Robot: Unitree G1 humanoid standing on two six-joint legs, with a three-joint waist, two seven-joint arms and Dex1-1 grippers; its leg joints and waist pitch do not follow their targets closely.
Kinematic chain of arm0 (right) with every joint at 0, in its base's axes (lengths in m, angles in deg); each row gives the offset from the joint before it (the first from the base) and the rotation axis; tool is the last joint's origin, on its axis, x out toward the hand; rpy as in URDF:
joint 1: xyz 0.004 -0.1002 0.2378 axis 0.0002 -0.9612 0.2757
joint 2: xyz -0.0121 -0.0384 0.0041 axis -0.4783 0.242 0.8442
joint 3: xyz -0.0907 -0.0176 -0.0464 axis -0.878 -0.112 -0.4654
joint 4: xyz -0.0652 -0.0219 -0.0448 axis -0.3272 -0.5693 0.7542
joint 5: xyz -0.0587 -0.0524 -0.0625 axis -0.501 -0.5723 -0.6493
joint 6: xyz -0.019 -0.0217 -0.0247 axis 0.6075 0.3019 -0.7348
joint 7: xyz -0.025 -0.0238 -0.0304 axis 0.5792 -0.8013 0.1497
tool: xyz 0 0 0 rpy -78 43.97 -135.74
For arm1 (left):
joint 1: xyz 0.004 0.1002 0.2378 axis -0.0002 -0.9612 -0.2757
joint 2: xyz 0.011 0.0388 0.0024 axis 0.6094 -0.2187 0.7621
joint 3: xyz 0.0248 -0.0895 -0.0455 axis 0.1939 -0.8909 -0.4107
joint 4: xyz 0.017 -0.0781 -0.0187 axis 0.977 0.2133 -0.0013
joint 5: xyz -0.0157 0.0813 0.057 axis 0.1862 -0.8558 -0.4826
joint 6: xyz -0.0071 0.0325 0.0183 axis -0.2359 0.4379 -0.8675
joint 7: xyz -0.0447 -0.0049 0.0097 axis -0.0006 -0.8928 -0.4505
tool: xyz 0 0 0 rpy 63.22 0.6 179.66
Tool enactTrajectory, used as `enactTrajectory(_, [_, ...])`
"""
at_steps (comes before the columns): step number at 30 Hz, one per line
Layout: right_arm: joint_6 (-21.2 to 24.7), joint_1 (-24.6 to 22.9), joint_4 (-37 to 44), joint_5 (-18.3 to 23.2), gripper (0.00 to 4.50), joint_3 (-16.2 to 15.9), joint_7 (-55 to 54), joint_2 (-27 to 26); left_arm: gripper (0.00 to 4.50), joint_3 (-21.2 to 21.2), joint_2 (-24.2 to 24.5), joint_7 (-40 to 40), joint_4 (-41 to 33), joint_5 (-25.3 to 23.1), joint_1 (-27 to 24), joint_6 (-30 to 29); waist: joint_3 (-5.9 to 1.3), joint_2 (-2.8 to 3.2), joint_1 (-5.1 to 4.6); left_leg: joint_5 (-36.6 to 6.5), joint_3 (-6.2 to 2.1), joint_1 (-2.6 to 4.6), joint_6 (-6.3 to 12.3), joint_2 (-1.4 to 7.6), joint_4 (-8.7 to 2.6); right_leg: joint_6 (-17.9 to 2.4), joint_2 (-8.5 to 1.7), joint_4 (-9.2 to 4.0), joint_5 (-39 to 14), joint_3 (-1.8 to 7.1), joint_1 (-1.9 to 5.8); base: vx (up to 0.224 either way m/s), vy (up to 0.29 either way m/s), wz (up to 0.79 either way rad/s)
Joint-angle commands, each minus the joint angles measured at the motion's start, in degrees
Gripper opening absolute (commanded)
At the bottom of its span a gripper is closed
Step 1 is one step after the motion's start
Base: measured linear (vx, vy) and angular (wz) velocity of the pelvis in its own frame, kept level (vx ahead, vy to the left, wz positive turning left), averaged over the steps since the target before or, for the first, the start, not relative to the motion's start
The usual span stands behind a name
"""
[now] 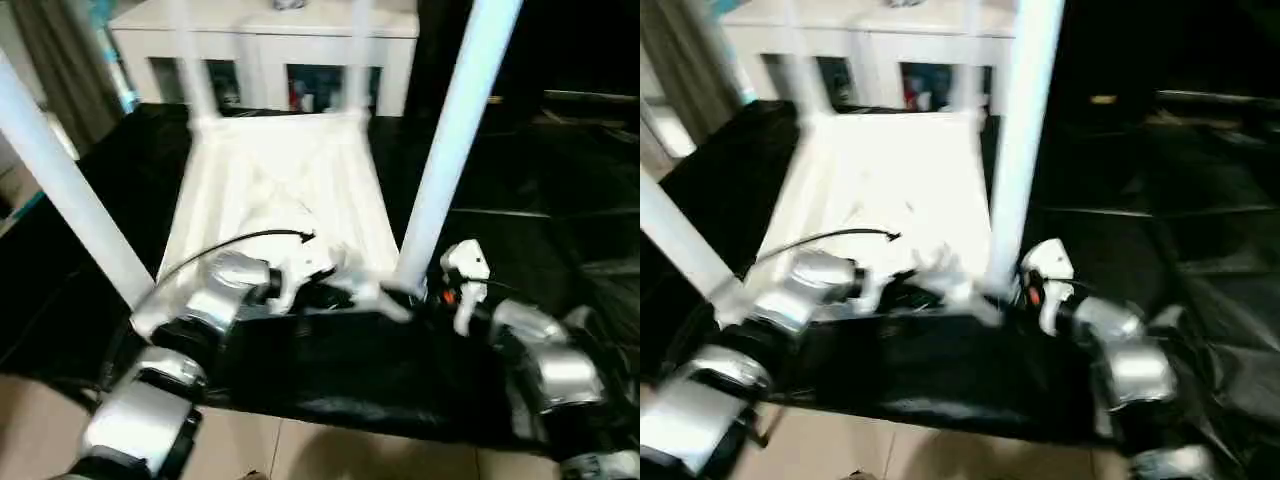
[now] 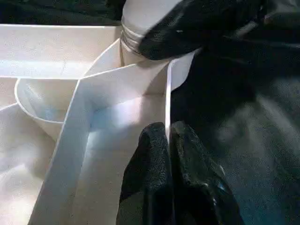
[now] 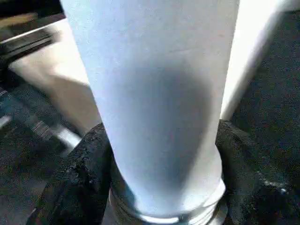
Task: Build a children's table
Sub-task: Rotate leg to tighten
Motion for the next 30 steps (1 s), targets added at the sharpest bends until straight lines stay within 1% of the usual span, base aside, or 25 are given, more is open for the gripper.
enactTrajectory(1, [1.9,-1.4,-3.8,-2.3,2.72,-0.5,-7.6,-3.3,0.0,-0.7,-3.6,-5.4,-1.0,0.3,-0.9,-1.0,-3.01,-0.63,-0.18,-14.3,-2.47,0.58,2.17,4.13,-4.62,-8.4,-5.03,-5.44,-24.2,3.54,2.53,0.0,0.0,0.0])
enactTrajectory(2, [1.7,-1.2,-4.6,-3.7,2.72,-0.5,-12.6,-6.2,0.0,-1.0,-6.2,-12.1,0.3,-0.5,-0.9,-1.7,-2.72,-0.37,-0.58,-16.4,-2.56,0.93,1.75,3.98,-4.74,-7.3,-4.83,-6.05,-27.5,3.26,2.29,0.0,0.0,0.0])
enactTrajectory(3, [1.6,-1.2,-4.6,-3.8,2.72,-0.7,-12.8,-6.4,0.0,-0.9,-6.4,-12.6,0.4,-0.7,-0.9,-1.7,-2.47,-0.44,-0.82,-17.7,-2.62,1.14,1.44,3.95,-4.82,-6.8,-4.77,-6.32,-29.5,3.09,2.16,0.0,0.0,0.0])
enactTrajectory(4, [1.0,-1.3,-4.4,-4.7,2.72,-1.8,-13.3,-7.6,0.0,-0.5,-7.6,-15.4,0.7,-1.4,-0.9,-1.6,-2.3,-0.62,-1.39,-20.8,-2.76,1.92,1.28,3.45,-4.54,-4.6,-4.73,-7.24,-35.3,2.6,1.88,0.0,0.0,0.0])
enactTrajectory(5, [0.2,-1.5,-4.0,-5.1,2.72,-2.4,-13.0,-7.9,0.0,-0.1,-7.9,-15.8,0.3,-1.6,-1.2,-1.6,-2.37,-0.23,-1.55,-21.0,-2.89,1.9,1.44,3.38,-4.52,-4.1,-4.83,-7.34,-35.9,2.58,2.02,0.0,0.0,0.0])
enactTrajectory(6, [-0.3,-1.6,-3.7,-5.4,3.07,-2.8,-12.8,-8.1,0.0,0.1,-8.1,-16.0,0.0,-1.7,-1.4,-1.7,-2.65,-0.37,-1.79,-20.1,-3.03,1.51,2.11,3.48,-4.74,-3.6,-4.78,-7.3,-34.8,2.69,2.33,0.0,0.0,0.0])
enactTrajectory(7, [-0.8,-1.8,-3.3,-5.4,3.42,-2.9,-12.4,-8.0,0.0,0.3,-8.2,-15.6,-0.4,-1.7,-1.7,-1.7,-2.81,-0.33,-1.8,-19.4,-3.04,1.42,2.54,3.55,-4.87,-3.7,-4.74,-7.22,-33.5,2.75,2.44,0.0,0.0,0.0])
enactTrajectory(8, [-0.9,-1.8,-3.3,-5.4,3.42,-2.9,-12.4,-8.0,0.0,0.3,-8.2,-15.6,-0.5,-1.7,-1.7,-1.7,-2.98,-0.28,-1.81,-18.2,-3.06,1.06,3.31,3.74,-5.09,-4.1,-4.71,-6.9,-30.8,2.91,2.62,0.0,0.0,0.0])
enactTrajectory(9, [-1.3,-1.9,-2.9,-5.0,3.48,-2.7,-11.6,-7.9,0.0,0.6,-8.2,-15.0,-1.3,-1.7,-2.2,-2.0,-3.04,-0.22,-1.73,-17.6,-3.02,1.03,3.68,3.91,-5.15,-4.8,-4.78,-6.67,-29.1,3.12,2.51,0.0,0.0,0.0])
enactTrajectory(11, [-2.5,-2.1,-1.5,-4.2,3.76,-2.7,-8.5,-6.3,0.0,0.9,-7.6,-12.8,-3.2,-1.3,-3.2,-2.0,-3.15,-0.12,-1.7,-16.9,-3.06,0.66,4.13,4.02,-5.2,-5.9,-4.88,-6.27,-26.8,3.25,2.81,0.0,0.0,0.0])
enactTrajectory(12, [-2.7,-2.1,-1.2,-4.0,3.85,-2.7,-8.0,-6.1,0.0,0.9,-7.5,-12.5,-3.5,-1.2,-3.4,-2.0,-3.29,-0.37,-1.61,-16.2,-2.97,0.57,4.52,4.06,-5.14,-6.4,-4.9,-5.98,-25.4,3.37,2.87,0.0,0.0,0.0])
enactTrajectory(13, [-2.7,-2.1,-1.2,-4.0,3.9,-2.7,-8.0,-6.1,0.0,0.9,-7.5,-12.5,-3.5,-1.2,-3.4,-2.0,-3.31,-0.27,-1.53,-15.8,-2.9,0.67,4.7,4.06,-5.09,-6.7,-4.93,-5.97,-24.8,3.45,2.79,0.0,0.0,0.0])
enactTrajectory(15, [-2.3,-2.2,0.0,-2.9,3.9,-2.7,-4.8,-4.8,0.0,1.0,-6.8,-10.8,-4.2,-0.9,-3.8,-1.8,-3.5,-0.26,-1.46,-13.8,-2.79,0.38,5.67,4.04,-4.93,-7.6,-4.93,-5.57,-21.9,3.56,3.08,0.0,0.0,0.0])
enactTrajectory(16, [-1.1,-2.4,2.8,-0.5,3.9,-3.8,4.2,-0.2,0.0,1.2,-4.9,-6.0,-5.1,0.1,-4.2,-0.6,-3.57,-0.47,-1.36,-12.8,-2.76,0.3,6.42,4.02,-4.82,-8.1,-4.88,-5.38,-20.3,3.52,3.34,0.0,0.0,0.0])
enactTrajectory(17, [0.1,-2.6,4.3,1.1,3.9,-4.5,9.8,2.7,0.0,1.5,-3.5,-1.9,-5.7,1.0,-4.6,0.8,-3.68,-0.36,-1.24,-12.1,-2.75,0.18,6.98,4.04,-4.71,-8.6,-4.94,-5.07,-18.9,3.59,3.47,0.0,0.0,0.0])
enactTrajectory(18, [0.4,-2.6,4.6,1.3,3.9,-4.6,11.0,3.4,0.0,1.5,-3.1,-0.9,-5.9,1.2,-4.7,0.8,-3.8,-0.33,-0.91,-10.5,-2.59,0.15,8.15,4.23,-4.48,-9.5,-4.81,-4.61,-16.0,3.63,3.5,0.0,0.0,0.0])
enactTrajectory(19, [1.8,-2.7,6.5,3.1,3.9,-5.5,18.4,7.6,0.0,2.1,-0.8,5.9,-7.3,2.7,-5.2,1.0,-3.72,-0.61,-0.77,-10.0,-2.52,0.09,8.67,4.32,-4.54,-9.9,-4.71,-4.53,-15.0,3.58,3.62,0.0,0.0,0.0])
enactTrajectory(21, [2.5,-2.6,7.0,3.3,3.9,-6.1,22.2,9.9,0.0,2.9,1.0,10.3,-8.0,3.2,-5.5,1.8,-3.89,-0.37,-0.35,-8.1,-2.31,-0.24,10.34,4.35,-4.1,-10.5,-4.86,-4.05,-13.1,3.49,3.44,0.0,0.0,0.0])
enactTrajectory(22, [2.5,-2.6,7.0,3.3,3.9,-6.1,22.2,9.9,0.0,2.9,1.0,10.3,-8.0,3.2,-5.5,1.8,-3.92,-0.35,-0.26,-7.6,-2.33,-0.27,10.31,4.38,-4.06,-10.5,-4.9,-4.04,-13.0,3.49,3.4,0.0,0.0,0.0])
enactTrajectory(23, [2.8,-2.2,7.1,3.2,3.9,-6.5,25.2,11.7,0.0,3.3,2.8,13.9,-8.5,3.7,-5.6,1.4,-4.02,-0.38,-0.03,-6.7,-2.27,-0.22,10.0,4.36,-3.93,-10.7,-4.88,-3.93,-12.5,3.5,3.33,0.0,0.0,0.0])
enactTrajectory(24, [3.1,-1.7,6.9,3.1,3.9,-6.7,26.7,12.5,0.0,3.4,3.8,15.6,-8.6,3.8,-5.5,1.3,-4.15,-1.07,0.2,-6.0,-2.25,-0.21,9.84,4.49,-3.88,-10.9,-4.85,-3.64,-12.0,3.56,3.25,0.0,0.0,0.0])
enactTrajectory(26, [3.2,-0.8,6.2,2.8,3.9,-6.9,28.4,13.3,0.0,3.4,5.0,17.3,-8.4,3.7,-5.1,1.2,-4.5,-0.77,0.79,-3.5,-2.28,-0.25,10.08,4.52,-3.43,-11.7,-4.91,-2.84,-9.2,3.71,3.06,0.0,0.0,0.0])
enactTrajectory(27, [3.3,0.0,5.7,2.9,3.9,-7.3,29.6,13.9,0.0,3.4,5.8,18.6,-8.3,3.8,-4.8,1.2,-4.39,-0.67,0.88,-2.8,-2.28,-0.28,10.5,4.61,-3.39,-12.3,-4.64,-2.56,-7.5,3.66,2.72,0.0,0.0,0.0])
enactTrajectory(29, [3.5,1.0,4.9,3.0,3.9,-8.0,30.7,14.4,0.0,3.2,6.6,19.5,-7.9,4.1,-4.3,1.2,-4.19,-0.65,0.98,-4.0,-2.24,-0.29,10.33,4.66,-3.49,-12.4,-4.77,-2.77,-8.6,3.63,2.68,0.0,0.0,0.0])
enactTrajectory(30, [3.5,1.5,4.4,2.9,3.9,-8.5,31.3,14.5,0.0,3.1,6.9,19.7,-7.7,4.3,-4.0,1.2,-4.13,-1.66,1.08,-5.0,-2.16,-0.29,9.82,4.61,-3.55,-12.3,-4.89,-2.78,-10.3,3.63,2.79,0.0,0.0,0.0])
